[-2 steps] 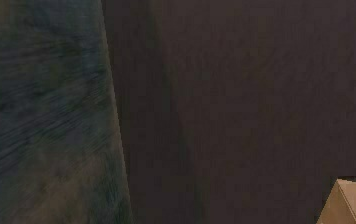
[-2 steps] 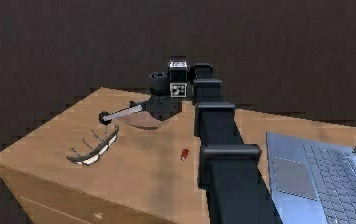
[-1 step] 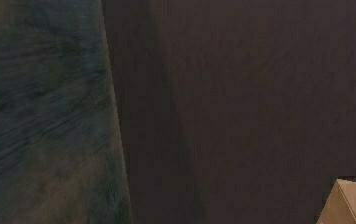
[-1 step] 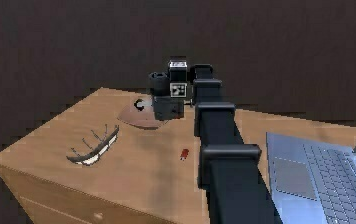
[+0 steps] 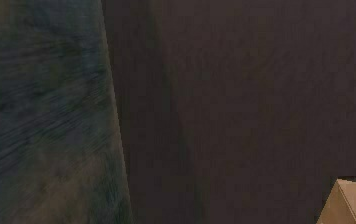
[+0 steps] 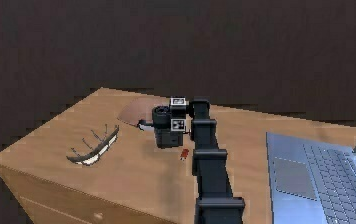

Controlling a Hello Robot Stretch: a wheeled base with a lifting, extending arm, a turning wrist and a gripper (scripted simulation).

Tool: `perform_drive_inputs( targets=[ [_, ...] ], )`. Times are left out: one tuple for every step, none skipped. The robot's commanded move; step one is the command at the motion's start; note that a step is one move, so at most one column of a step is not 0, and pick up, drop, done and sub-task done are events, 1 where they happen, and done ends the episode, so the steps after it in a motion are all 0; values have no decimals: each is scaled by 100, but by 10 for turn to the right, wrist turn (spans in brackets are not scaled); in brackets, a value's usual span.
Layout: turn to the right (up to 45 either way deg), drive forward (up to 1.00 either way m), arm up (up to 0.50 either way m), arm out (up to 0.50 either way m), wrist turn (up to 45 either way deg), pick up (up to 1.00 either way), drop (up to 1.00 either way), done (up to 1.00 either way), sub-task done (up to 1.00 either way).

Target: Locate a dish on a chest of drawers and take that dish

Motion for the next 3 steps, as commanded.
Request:
perform_drive_inputs(
  targets=[
    [0, 0, 0, 0, 0, 100, 0, 0, 0],
    [0, 0, 8, 0, 0, 0, 0, 0, 0],
    [0, 0, 0, 0, 0, 0, 0, 100, 0]
  ],
)
